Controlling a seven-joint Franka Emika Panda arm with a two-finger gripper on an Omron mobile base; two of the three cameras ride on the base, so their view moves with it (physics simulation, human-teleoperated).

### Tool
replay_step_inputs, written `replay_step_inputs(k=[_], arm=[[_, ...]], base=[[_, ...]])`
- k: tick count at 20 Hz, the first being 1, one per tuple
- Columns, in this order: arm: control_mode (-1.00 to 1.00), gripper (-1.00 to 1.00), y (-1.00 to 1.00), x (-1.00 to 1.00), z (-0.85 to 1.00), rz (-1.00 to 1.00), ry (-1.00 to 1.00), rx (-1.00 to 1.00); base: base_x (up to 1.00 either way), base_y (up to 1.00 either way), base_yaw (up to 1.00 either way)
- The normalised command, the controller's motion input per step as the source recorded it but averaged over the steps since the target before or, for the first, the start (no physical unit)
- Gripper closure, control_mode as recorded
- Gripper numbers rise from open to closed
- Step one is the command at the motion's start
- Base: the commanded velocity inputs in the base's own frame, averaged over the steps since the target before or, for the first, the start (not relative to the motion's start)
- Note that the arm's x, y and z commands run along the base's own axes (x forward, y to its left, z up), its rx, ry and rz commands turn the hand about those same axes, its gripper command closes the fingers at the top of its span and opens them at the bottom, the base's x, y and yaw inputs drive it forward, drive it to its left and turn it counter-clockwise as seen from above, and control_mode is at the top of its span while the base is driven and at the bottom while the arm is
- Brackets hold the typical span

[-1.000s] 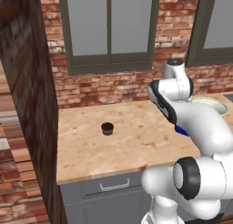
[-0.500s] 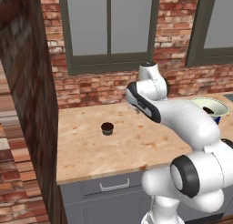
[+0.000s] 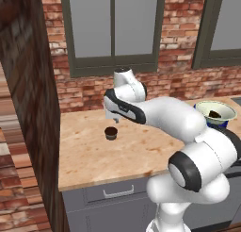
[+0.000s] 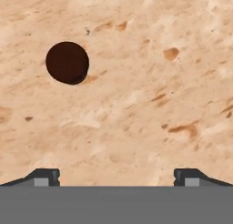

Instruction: Place the bowl with cake and the cupcake onto the tray.

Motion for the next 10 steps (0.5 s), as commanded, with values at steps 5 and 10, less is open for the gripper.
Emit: replay_step_inputs(k=[5, 10], arm=[[-1.00, -1.00, 0.68, 0.42, -0.21, -0.04, -0.10, 0.00], [-1.00, -1.00, 0.29, 0.57, -0.44, -0.09, -0.02, 0.00]], base=[[0.00, 0.00, 0.00], [0.00, 0.00, 0.00]])
